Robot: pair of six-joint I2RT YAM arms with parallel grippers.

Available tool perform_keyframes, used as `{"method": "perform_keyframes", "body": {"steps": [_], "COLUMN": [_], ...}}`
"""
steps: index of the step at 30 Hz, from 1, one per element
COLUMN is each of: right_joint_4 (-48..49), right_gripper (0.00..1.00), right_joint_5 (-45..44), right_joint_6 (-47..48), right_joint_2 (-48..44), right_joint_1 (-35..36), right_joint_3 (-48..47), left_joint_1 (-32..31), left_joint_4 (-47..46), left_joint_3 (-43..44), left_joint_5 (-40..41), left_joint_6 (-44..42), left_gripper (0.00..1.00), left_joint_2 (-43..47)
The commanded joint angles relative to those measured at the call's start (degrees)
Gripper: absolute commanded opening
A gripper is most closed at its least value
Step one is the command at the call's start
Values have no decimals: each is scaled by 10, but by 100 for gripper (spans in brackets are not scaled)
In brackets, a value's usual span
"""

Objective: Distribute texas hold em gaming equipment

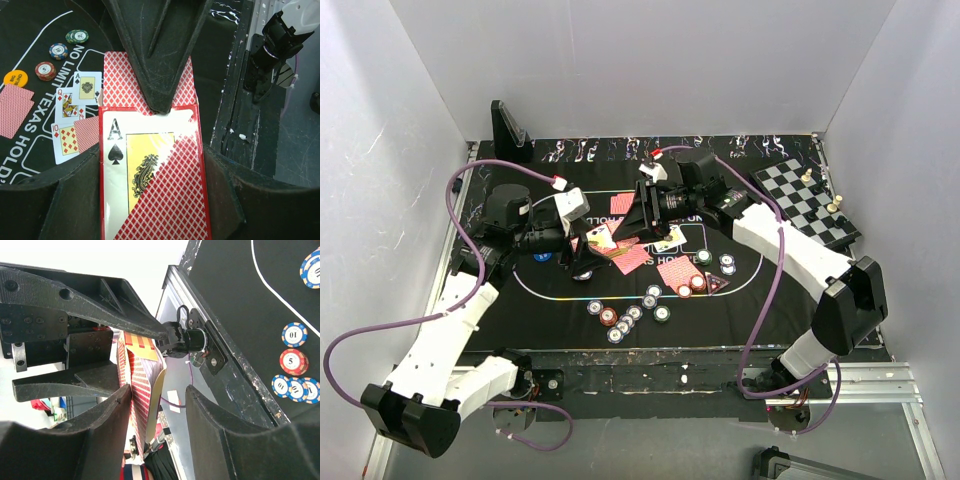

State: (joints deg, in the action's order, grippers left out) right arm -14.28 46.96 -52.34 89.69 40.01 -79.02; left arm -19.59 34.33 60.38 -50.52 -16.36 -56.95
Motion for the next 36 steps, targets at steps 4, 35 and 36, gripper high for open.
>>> {"method": "perform_keyframes", "body": {"steps": [4, 35, 36], "right_joint_4": [16, -39, -39], "right_gripper": [51, 3, 2], "right_joint_5": [16, 22, 21], "right_joint_6": [4, 35, 36], "right_joint_2": [-24, -79, -80], "right_joint_1": [-17, -128, -133], "right_joint_3": [32, 42, 44], "left_joint_1": [3, 3, 3], "left_joint_4": [-23, -25, -23], "left_joint_3": [29, 9, 8], "left_joint_5": [-12, -14, -13], "left_joint_6": [-2, 6, 5], "left_gripper": [0, 0, 0], "left_joint_2": [11, 37, 38]}}
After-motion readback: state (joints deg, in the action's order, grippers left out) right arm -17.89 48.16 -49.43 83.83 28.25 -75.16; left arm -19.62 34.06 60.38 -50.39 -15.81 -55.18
